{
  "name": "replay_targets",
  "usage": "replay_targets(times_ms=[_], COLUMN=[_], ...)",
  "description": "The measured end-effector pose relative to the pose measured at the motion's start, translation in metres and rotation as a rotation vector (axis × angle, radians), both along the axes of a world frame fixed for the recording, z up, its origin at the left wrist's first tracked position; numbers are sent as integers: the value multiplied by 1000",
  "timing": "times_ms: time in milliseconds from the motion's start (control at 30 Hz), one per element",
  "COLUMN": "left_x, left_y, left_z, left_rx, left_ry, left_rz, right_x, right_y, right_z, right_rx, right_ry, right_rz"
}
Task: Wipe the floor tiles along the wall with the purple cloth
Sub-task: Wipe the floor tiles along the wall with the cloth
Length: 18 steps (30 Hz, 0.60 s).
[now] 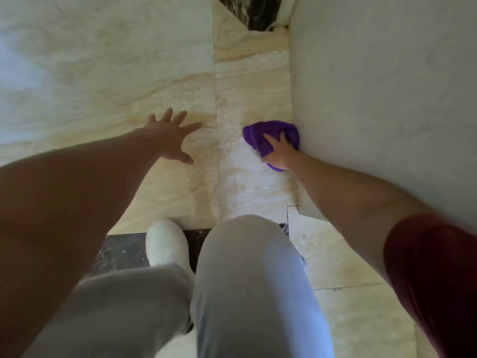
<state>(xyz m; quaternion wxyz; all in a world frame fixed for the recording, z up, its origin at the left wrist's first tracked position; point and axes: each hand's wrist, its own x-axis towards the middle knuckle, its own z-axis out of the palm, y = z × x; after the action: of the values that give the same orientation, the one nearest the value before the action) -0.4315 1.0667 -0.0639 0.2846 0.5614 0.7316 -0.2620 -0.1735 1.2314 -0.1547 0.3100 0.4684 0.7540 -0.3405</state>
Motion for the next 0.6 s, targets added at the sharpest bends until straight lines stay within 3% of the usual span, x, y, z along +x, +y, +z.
replay_targets(times_ms=[167,300,433,600], left_x=[-12,-17,-19,-34], left_y=[24,49,65,65], left_z=[-21,-70,-119,-149], left_rx=[83,134,314,374], left_ry=[-4,-67,-119,-131], left_rz=[16,63,60,55], right_x=[-6,-23,-39,-70], right_y=[0,20,47,82], right_z=[-5,-30,-48,-47], right_rx=[43,127,215,291], right_ry=[13,32,86,109], right_rz=[-33,-96,-89,-74])
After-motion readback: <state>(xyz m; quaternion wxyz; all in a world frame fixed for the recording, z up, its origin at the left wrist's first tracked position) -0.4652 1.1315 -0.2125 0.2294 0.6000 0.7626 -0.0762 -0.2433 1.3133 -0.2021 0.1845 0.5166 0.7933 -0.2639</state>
